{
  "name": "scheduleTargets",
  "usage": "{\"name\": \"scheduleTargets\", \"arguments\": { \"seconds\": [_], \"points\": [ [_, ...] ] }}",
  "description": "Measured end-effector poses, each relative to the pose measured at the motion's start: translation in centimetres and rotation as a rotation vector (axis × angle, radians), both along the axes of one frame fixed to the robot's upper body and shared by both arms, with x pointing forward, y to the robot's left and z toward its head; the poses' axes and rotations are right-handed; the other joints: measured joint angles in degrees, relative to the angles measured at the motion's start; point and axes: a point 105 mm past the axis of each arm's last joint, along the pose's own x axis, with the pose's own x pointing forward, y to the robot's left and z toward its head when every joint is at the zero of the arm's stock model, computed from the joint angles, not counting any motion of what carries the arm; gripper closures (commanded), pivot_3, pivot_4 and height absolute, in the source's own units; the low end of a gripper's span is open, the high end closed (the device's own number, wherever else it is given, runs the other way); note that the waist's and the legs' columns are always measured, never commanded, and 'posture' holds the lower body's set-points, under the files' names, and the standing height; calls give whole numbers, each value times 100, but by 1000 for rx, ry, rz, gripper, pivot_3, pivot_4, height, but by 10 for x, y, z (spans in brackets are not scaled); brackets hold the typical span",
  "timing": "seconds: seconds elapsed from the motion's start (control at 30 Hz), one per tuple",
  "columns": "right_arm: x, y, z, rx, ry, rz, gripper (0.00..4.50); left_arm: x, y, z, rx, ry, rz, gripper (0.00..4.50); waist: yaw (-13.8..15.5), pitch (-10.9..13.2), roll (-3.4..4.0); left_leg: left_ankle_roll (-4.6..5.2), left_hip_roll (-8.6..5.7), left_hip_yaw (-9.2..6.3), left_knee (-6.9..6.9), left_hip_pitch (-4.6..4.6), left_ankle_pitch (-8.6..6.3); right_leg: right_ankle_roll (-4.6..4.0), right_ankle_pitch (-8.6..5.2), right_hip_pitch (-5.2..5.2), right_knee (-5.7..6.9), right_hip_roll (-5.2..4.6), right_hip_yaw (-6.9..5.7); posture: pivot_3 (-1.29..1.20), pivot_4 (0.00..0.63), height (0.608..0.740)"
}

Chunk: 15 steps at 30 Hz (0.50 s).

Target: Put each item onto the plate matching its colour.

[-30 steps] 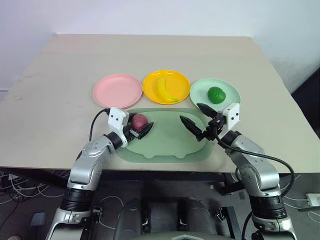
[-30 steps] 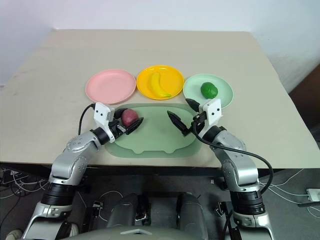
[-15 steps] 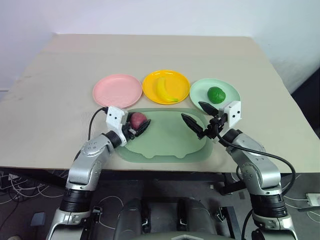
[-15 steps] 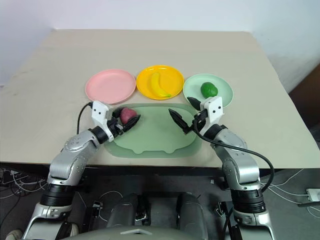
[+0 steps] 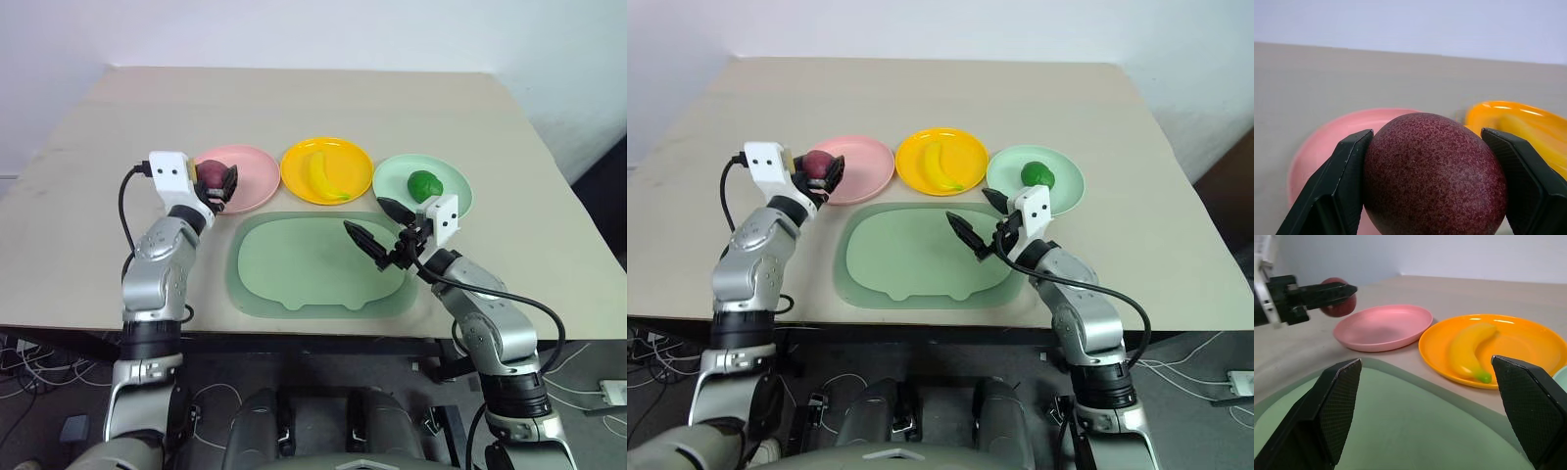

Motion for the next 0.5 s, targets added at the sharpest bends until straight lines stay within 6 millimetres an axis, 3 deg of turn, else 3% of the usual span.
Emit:
{"name": "scheduleTargets", "arguments": {
  "seconds": [0.17,0.33,0.37,0.4,0.43,0.5],
  "points": [
    [5,1,2,7,-4,-8,0,16,3,-17,14,73,1,1248,-13,0,0,-1,0,2,0,-1,1,1,0,-3,2,2,0,0,150,695],
    [6,0,1,2,-1,-16,0,20,-3,-25,37,112,-39,1248,-11,0,-1,-1,1,2,0,-1,0,1,0,-2,3,1,0,0,150,695],
    [6,0,1,2,-1,-18,0,20,-5,-26,40,118,-47,503,-13,0,-1,-1,1,2,0,-1,1,1,0,-2,3,1,0,0,150,695],
    [6,-1,1,1,-1,-20,0,20,-6,-26,43,121,-53,244,-13,0,-1,-1,1,2,0,-1,1,1,0,-2,4,1,0,0,150,695],
    [6,-1,0,0,-1,-22,0,20,-6,-26,43,122,-55,14,-16,0,-1,-1,1,2,0,-1,1,1,0,-2,4,1,0,0,150,695],
    [6,-2,0,-4,0,-27,0,20,-6,-27,43,129,-55,14,-17,0,-1,-1,1,2,1,-1,1,1,0,-2,4,1,0,0,150,695]
  ]
}}
